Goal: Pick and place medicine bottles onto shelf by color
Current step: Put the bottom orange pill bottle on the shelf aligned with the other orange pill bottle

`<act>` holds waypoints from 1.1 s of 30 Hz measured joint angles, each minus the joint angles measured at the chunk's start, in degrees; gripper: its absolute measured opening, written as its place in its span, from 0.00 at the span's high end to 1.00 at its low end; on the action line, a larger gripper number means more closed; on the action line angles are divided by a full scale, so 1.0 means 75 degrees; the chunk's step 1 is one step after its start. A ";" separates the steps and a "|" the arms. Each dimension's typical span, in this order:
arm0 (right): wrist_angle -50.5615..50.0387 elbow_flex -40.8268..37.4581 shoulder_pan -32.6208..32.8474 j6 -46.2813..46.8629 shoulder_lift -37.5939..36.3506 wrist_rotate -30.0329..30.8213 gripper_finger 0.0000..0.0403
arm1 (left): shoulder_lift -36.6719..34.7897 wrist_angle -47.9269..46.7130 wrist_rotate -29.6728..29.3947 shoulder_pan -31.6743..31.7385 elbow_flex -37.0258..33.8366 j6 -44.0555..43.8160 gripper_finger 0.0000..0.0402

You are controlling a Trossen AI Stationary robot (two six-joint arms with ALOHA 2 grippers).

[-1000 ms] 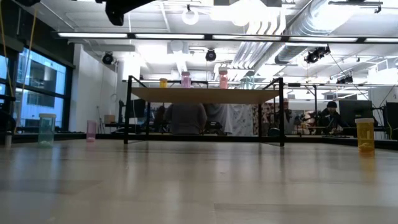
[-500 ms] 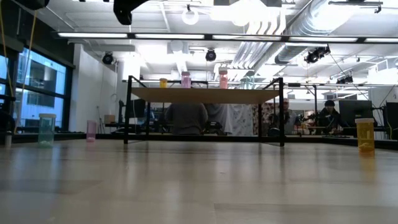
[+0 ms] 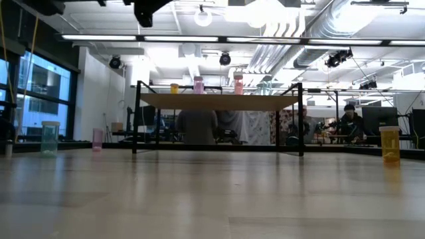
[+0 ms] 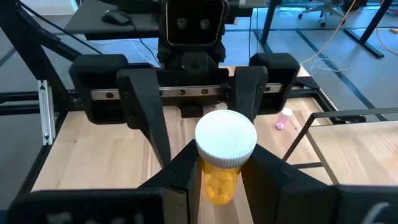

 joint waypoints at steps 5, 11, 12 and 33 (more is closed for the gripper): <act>0.0000 -0.0003 0.0000 -0.0003 0.0000 0.0000 0.80 | 0.0412 -0.0244 0.0053 0.0026 0.0493 0.0059 0.43; -0.0017 -0.0006 0.0000 -0.0003 0.0000 -0.0029 0.80 | 0.0541 -0.0222 -0.0277 0.0026 0.0610 0.0232 0.43; -0.0049 -0.0006 0.0003 0.0000 0.0000 -0.0029 0.80 | 0.0538 -0.0209 -0.0357 0.0026 0.0610 0.0261 0.43; -0.0163 -0.0006 0.0003 0.0079 0.0003 -0.0006 0.80 | 0.0527 -0.0285 -0.0470 0.0023 0.0607 0.0461 0.68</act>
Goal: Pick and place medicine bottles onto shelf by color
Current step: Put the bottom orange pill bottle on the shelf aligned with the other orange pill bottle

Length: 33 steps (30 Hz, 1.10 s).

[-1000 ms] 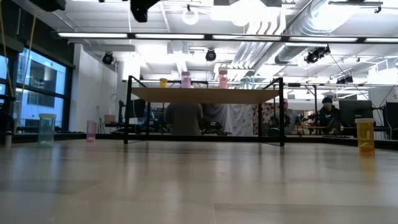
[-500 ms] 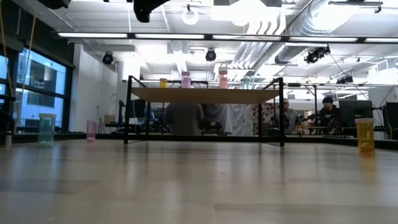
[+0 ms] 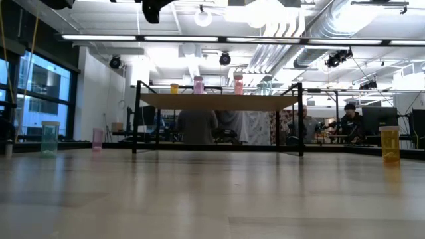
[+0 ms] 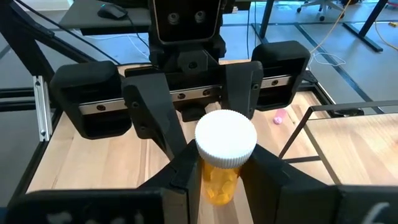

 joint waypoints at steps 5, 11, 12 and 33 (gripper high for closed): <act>0.0000 0.0000 0.0000 0.0003 0.0000 0.0001 0.80 | 0.0000 -0.0003 -0.0004 0.0000 0.0000 0.0081 0.73; -0.0003 0.0000 0.0000 0.0000 0.0000 -0.0003 0.79 | 0.0000 -0.0002 -0.0006 0.0000 0.0000 0.0139 0.77; -0.0006 0.0000 0.0000 0.0000 0.0000 -0.0006 0.79 | 0.0000 -0.0001 -0.0006 -0.0001 -0.0001 0.0142 0.77; 0.0058 -0.0003 0.0003 0.0060 0.0000 0.0182 0.63 | -0.0003 0.0004 -0.0020 0.0003 -0.0003 0.0146 0.77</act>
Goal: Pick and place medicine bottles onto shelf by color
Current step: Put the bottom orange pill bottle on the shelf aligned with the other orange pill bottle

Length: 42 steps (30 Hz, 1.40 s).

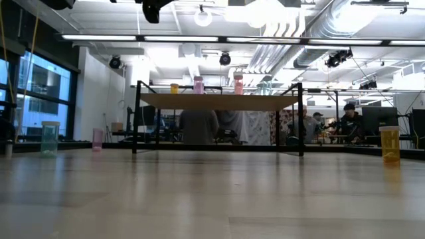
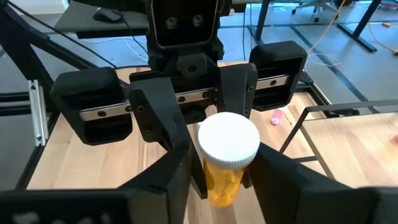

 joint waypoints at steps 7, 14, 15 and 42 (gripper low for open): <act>-0.0142 0.0000 0.0000 0.0082 -0.0033 0.0199 0.55 | 0.0000 0.0005 -0.0183 -0.0003 -0.0003 0.0023 0.77; -0.0241 0.0000 0.0000 0.0081 -0.0240 0.0544 0.55 | 0.0000 0.0054 -0.0519 -0.0009 -0.0003 0.0201 0.77; -0.0266 0.0000 0.0000 0.0083 -0.0280 0.0623 0.55 | 0.0000 0.0073 -0.0519 -0.0009 -0.0003 0.0201 0.77; -0.1100 0.0000 0.0000 -0.0053 -0.1000 0.0943 0.55 | -0.0823 -0.0646 -0.2722 -0.0023 -0.0009 0.0792 0.77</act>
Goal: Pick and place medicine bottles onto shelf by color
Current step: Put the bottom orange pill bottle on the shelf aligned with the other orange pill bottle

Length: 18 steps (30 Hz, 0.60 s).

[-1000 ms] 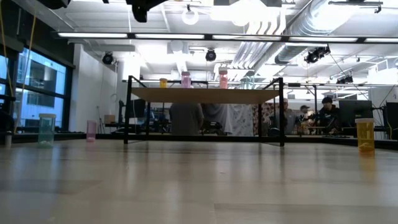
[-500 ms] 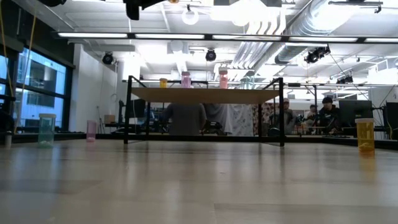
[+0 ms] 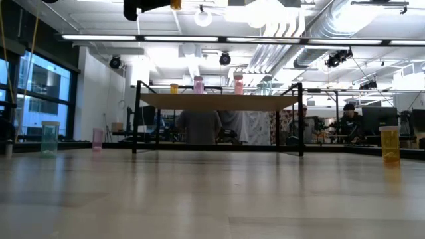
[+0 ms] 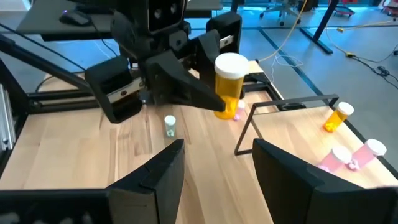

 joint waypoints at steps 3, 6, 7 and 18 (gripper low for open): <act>-0.0073 0.0000 0.0009 0.0058 -0.0060 -0.0001 0.55 | -0.0005 -0.0163 -0.0023 0.0000 0.0000 -0.0022 0.77; -0.0148 0.0000 0.0012 0.0065 -0.0070 -0.0005 0.55 | -0.0005 -0.0399 -0.0111 0.0066 0.0000 -0.0207 0.77; -0.0156 0.0000 0.0012 0.0080 -0.0071 -0.0005 0.55 | -0.0005 -0.0488 -0.0117 0.0114 0.0000 -0.0285 0.77; -0.0199 0.0000 0.0012 0.0136 -0.0082 -0.0017 0.55 | -0.0005 -0.0040 0.0030 0.0788 -0.0660 -0.0804 0.77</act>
